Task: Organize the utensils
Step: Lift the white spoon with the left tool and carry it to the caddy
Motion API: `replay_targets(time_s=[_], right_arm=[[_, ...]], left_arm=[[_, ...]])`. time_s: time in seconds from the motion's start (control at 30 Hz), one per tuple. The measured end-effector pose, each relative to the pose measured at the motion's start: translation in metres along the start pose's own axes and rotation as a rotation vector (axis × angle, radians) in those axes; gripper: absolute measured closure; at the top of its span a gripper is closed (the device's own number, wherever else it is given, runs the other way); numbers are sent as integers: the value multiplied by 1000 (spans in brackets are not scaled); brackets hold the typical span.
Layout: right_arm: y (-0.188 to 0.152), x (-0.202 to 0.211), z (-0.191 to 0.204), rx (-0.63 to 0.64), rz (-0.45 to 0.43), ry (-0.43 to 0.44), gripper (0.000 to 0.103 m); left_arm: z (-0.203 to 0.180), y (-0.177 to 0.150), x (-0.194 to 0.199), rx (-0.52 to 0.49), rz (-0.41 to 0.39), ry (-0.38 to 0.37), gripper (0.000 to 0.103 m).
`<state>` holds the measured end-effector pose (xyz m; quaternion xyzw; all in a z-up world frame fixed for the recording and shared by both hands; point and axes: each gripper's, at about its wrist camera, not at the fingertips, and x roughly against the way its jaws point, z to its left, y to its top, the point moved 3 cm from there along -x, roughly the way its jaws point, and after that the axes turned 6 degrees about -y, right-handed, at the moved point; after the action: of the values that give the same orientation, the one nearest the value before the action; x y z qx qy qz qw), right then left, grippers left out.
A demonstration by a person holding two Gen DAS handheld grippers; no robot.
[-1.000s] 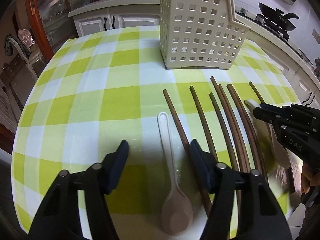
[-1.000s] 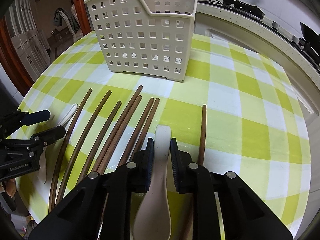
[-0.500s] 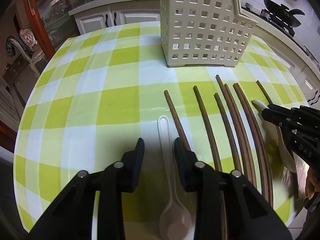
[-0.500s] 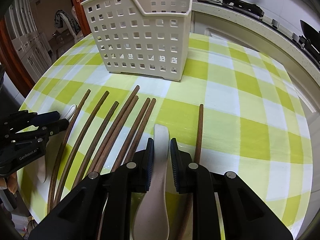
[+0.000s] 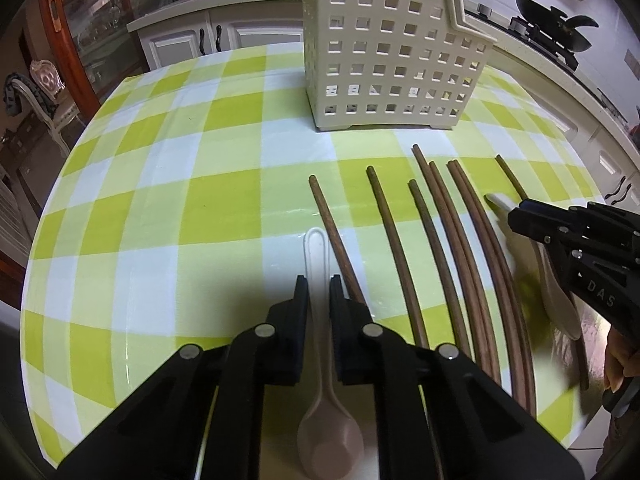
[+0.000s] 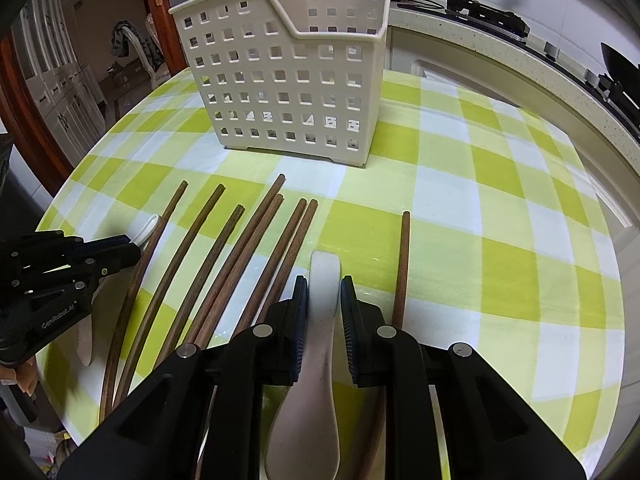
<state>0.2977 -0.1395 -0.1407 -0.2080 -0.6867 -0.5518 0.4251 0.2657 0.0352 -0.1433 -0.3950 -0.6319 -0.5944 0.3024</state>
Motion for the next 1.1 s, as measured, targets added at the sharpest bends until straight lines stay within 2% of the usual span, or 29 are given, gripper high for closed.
replay_targets(time_s=[0.4,0.6,0.67,0.73,0.77,0.87,0.93,1.1], right_arm=[[6,42,3,16,-92,-25,86],[1,29,-4,-6,-38,-34,85],[-1,24,-3,12,-22,-45,77],[-2,20,0,35,-14,-40,50],[-2,20,2,42,-18,-41,48],[0,15,8,84,-13,-67,50],[3,7,9,99,10,-71,62],[6,-7,9,123,66,-52,73]], left_arm=[[-7,1,51,-20,-127,-11,92],[-5,-6,56,-15,-135,-21,92],[-5,-7,57,-17,-137,-27,92],[-5,-8,57,-18,-139,-33,92],[-5,-8,56,-18,-139,-35,92],[-6,-8,57,-28,-146,-33,92],[-7,-7,58,-33,-150,-32,92],[-9,-6,63,-50,-160,-29,92]])
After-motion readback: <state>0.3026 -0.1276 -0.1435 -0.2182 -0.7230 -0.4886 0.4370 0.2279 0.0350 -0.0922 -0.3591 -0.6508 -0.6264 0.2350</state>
